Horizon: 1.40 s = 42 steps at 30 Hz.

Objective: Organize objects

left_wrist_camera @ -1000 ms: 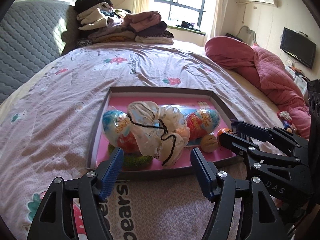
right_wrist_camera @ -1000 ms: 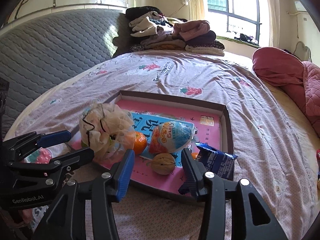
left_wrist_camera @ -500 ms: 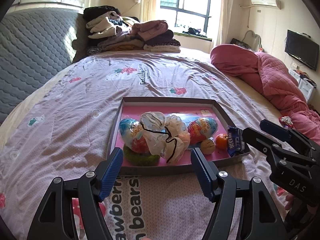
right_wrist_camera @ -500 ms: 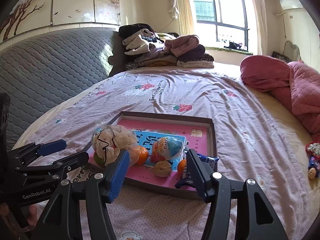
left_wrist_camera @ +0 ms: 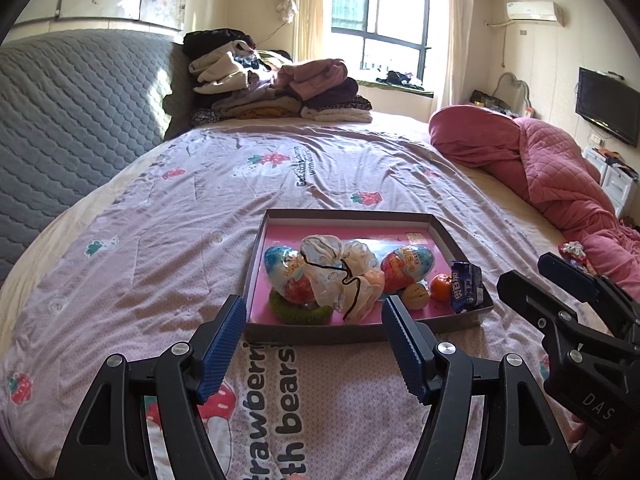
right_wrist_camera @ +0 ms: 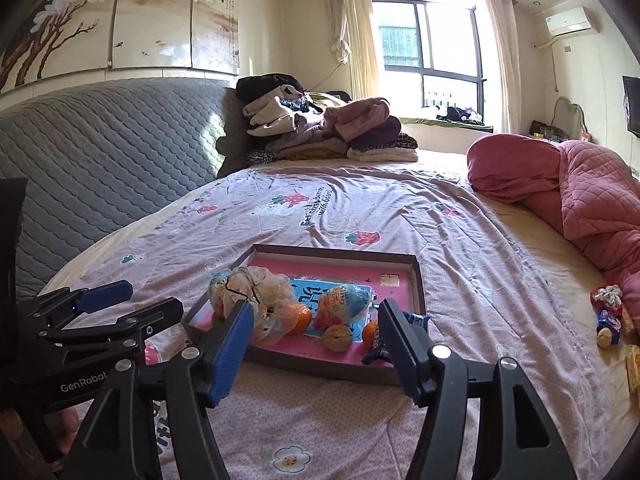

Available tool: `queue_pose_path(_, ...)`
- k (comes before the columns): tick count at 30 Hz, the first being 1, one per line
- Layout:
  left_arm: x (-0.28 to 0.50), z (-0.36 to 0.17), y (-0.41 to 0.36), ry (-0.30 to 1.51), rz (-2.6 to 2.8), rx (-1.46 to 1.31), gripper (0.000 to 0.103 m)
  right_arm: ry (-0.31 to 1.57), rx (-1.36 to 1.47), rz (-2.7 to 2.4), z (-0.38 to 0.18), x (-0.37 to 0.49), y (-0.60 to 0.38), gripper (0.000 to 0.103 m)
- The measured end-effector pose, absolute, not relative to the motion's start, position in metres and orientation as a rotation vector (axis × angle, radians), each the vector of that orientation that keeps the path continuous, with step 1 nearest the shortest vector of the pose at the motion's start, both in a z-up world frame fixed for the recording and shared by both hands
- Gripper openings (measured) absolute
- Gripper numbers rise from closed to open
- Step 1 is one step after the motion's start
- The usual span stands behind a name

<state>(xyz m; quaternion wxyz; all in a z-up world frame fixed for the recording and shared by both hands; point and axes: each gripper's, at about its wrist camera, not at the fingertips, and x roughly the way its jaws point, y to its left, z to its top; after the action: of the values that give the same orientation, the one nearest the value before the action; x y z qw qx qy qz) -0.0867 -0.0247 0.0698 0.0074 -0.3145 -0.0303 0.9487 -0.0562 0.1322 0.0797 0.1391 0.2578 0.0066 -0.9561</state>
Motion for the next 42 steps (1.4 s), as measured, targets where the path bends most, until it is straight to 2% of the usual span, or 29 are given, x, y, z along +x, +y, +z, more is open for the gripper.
queue_pose_path(24,-0.077,0.038,-0.024,-0.055,2.972,-1.068,0.072,0.017,0.822,-2.790,0.048,-0.048,0.129,0.065)
queue_pose_path(42,-0.079,0.014,-0.028,-0.091,2.986,-1.075,0.072,-0.004,0.857,-2.836,0.020,-0.050,0.138,0.065)
